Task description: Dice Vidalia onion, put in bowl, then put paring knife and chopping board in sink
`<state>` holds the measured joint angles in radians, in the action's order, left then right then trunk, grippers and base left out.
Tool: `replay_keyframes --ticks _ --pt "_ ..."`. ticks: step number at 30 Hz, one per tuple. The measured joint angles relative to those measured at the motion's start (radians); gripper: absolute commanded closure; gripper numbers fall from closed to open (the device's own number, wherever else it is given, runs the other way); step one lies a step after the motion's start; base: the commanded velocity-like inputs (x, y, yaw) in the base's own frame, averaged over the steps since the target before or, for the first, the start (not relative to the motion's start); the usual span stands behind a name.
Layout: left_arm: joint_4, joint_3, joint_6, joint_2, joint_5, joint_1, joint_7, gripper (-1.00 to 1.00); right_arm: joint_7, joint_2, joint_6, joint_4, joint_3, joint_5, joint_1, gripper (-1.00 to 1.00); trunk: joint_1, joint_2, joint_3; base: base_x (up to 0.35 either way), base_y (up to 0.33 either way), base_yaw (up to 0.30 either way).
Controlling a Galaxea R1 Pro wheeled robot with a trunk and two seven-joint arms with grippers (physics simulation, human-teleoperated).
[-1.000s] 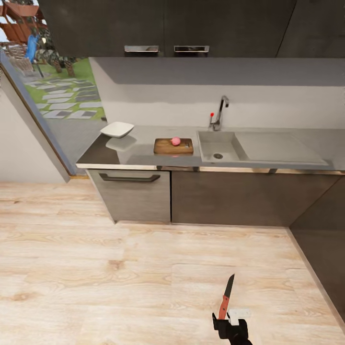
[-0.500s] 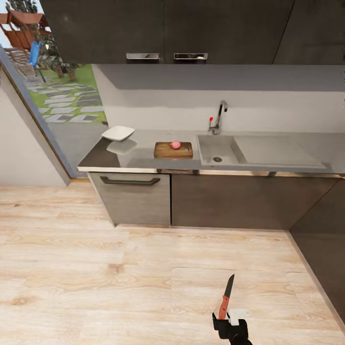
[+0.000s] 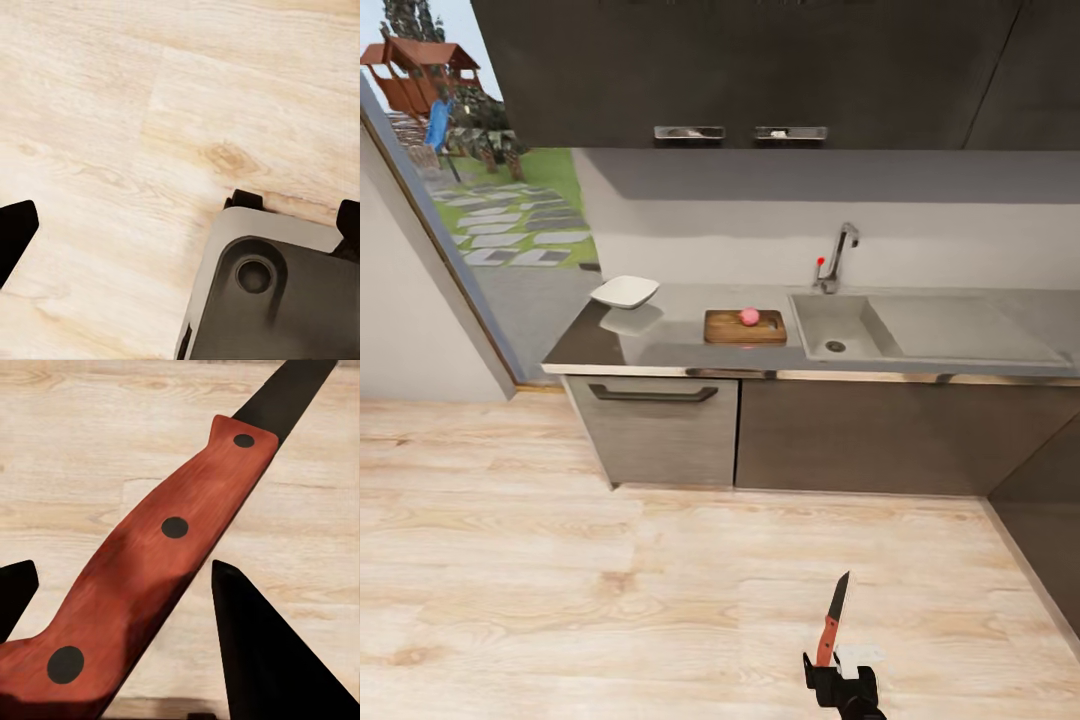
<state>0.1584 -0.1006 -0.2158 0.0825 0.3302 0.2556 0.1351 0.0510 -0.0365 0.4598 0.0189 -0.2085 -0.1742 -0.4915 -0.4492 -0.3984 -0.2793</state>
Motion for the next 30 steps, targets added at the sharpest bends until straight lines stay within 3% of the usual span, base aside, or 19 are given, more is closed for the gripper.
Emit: replay_keyframes --ticks 7,13,23,30 --pt "0.000 -0.002 -0.001 0.000 -0.001 0.000 -0.001 -1.00 -0.001 0.002 -0.001 0.000 0.002 0.000 0.000 1.00 0.000 0.000 0.008 0.186 0.232 0.000" --pt "0.000 -0.003 -0.001 -0.002 -0.002 0.000 -0.001 -1.00 -0.004 0.031 -0.003 0.000 0.001 -0.003 0.000 1.00 0.000 0.000 0.009 0.043 0.039 0.000" --pt "0.000 -0.004 0.000 -0.003 -0.003 0.000 -0.001 -1.00 0.002 0.032 -0.003 0.000 0.001 -0.003 0.000 1.00 0.000 0.000 0.009 0.001 0.006 0.000" --pt "0.000 -0.004 -0.001 -0.002 -0.003 0.000 -0.002 -1.00 0.001 0.031 -0.003 0.001 0.002 -0.003 0.000 1.00 0.000 0.000 0.009 0.000 0.223 0.000"
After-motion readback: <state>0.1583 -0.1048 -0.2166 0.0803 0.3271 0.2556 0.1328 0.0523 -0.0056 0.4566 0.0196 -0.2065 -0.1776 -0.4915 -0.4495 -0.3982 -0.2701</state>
